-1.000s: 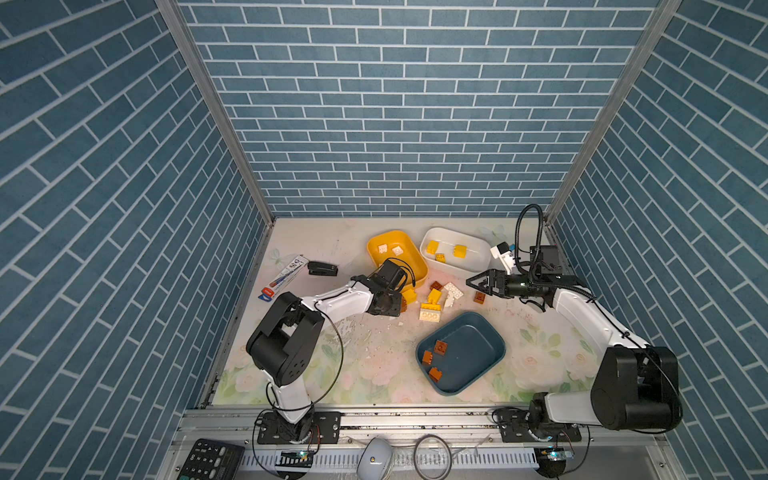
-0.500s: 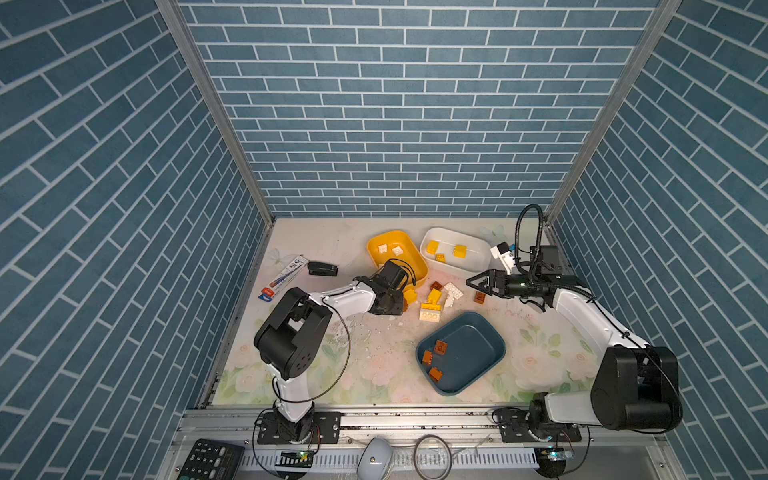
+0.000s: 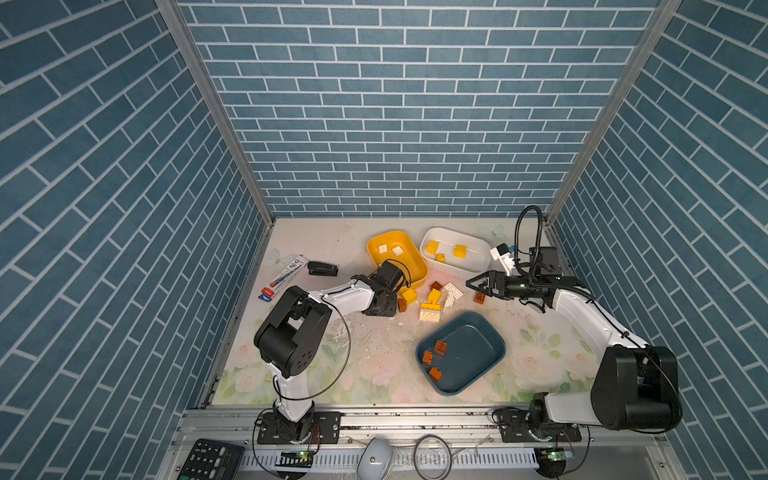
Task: Sort the legos into containers by color
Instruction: 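Lift the brown brick with the left gripper and drop it into the teal tub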
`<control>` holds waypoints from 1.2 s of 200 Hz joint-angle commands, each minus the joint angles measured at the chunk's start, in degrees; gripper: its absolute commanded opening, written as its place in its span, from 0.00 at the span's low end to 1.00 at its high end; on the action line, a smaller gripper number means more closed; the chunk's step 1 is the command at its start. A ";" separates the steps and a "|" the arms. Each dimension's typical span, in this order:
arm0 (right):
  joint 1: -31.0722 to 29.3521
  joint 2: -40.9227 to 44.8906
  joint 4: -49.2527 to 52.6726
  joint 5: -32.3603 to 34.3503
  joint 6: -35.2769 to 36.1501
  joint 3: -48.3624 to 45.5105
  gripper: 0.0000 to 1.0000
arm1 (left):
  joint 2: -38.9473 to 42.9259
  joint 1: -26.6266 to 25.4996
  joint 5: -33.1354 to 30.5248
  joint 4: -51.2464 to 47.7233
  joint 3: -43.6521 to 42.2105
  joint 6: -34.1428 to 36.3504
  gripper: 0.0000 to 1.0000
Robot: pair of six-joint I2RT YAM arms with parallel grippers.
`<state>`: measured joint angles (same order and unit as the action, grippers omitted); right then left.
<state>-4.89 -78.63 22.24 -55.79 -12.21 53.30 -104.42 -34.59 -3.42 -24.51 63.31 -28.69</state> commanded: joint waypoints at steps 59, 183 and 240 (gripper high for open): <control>-0.11 1.73 0.04 -0.88 0.30 -0.84 0.99 | -0.52 1.42 2.25 -0.63 2.63 7.16 0.56; -0.14 1.46 1.27 -0.77 -0.01 1.01 0.98 | -6.04 3.89 8.94 -1.99 6.86 17.98 0.36; -0.17 0.94 2.37 -1.03 1.20 1.95 0.98 | 0.53 3.08 9.49 -7.54 5.78 17.10 0.26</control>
<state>-4.89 -78.41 23.07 -55.77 -12.19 53.49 -108.38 -31.09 5.26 -26.94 69.43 -11.57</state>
